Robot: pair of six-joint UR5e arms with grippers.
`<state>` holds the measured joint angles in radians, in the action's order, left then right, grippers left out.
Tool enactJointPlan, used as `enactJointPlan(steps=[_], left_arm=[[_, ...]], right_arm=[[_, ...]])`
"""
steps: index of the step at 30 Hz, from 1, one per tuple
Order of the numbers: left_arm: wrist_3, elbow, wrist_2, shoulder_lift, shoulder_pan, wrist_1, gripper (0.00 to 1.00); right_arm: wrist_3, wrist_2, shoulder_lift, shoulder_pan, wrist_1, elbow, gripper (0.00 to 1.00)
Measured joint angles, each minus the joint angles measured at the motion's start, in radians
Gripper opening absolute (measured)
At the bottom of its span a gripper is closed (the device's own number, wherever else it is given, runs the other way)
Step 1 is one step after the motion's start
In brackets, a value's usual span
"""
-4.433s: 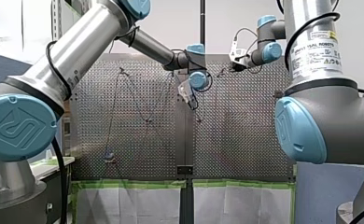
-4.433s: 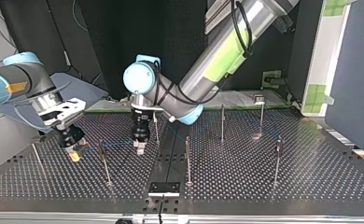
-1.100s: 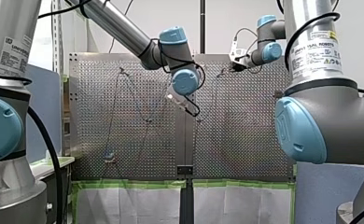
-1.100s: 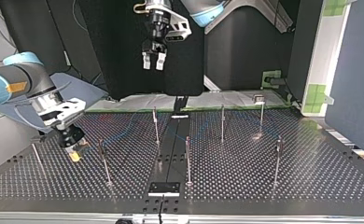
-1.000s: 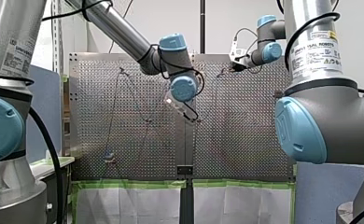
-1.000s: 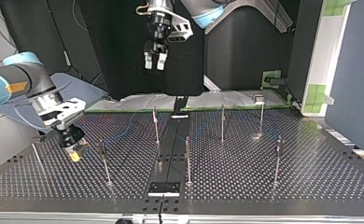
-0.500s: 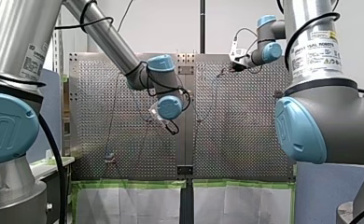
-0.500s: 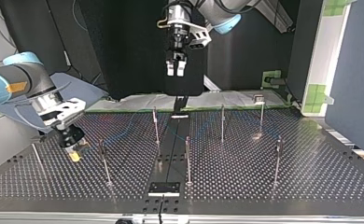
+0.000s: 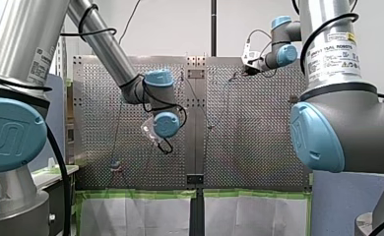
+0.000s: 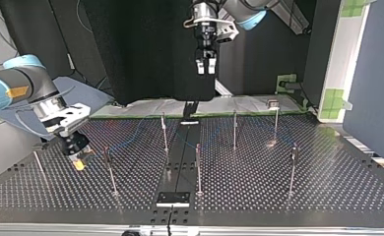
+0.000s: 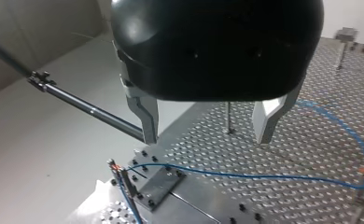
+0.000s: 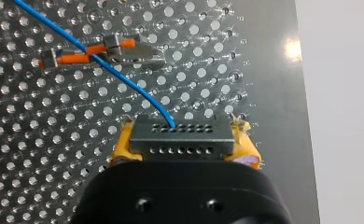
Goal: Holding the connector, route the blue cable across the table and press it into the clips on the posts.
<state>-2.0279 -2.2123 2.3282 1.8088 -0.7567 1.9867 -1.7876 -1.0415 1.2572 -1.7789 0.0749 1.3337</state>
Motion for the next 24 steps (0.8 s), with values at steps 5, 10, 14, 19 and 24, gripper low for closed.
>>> enactJointPlan(steps=[5, 10, 14, 19, 24], left_arm=[[0.005, -0.043, 0.001, 0.001, 0.0, 0.001, 1.0], [0.016, -0.087, -0.003, 0.0, 0.008, 0.0, 1.0], [0.041, -0.107, -0.021, 0.001, 0.02, -0.005, 1.0], [0.084, -0.082, -0.036, 0.0, 0.035, 0.001, 1.0], [0.115, -0.069, -0.043, 0.0, 0.039, 0.004, 1.0]], right_arm=[[0.0, 0.0, 0.0, 0.0, 0.0, 0.0, 0.0], [0.0, 0.0, 0.0, 0.0, 0.0, 0.0, 0.0], [0.0, 0.0, 0.0, 0.0, 0.0, 0.0, 0.0], [0.0, 0.0, 0.0, 0.0, 0.0, 0.0, 0.0], [0.0, 0.0, 0.0, 0.0, 0.0, 0.0, 0.0]])
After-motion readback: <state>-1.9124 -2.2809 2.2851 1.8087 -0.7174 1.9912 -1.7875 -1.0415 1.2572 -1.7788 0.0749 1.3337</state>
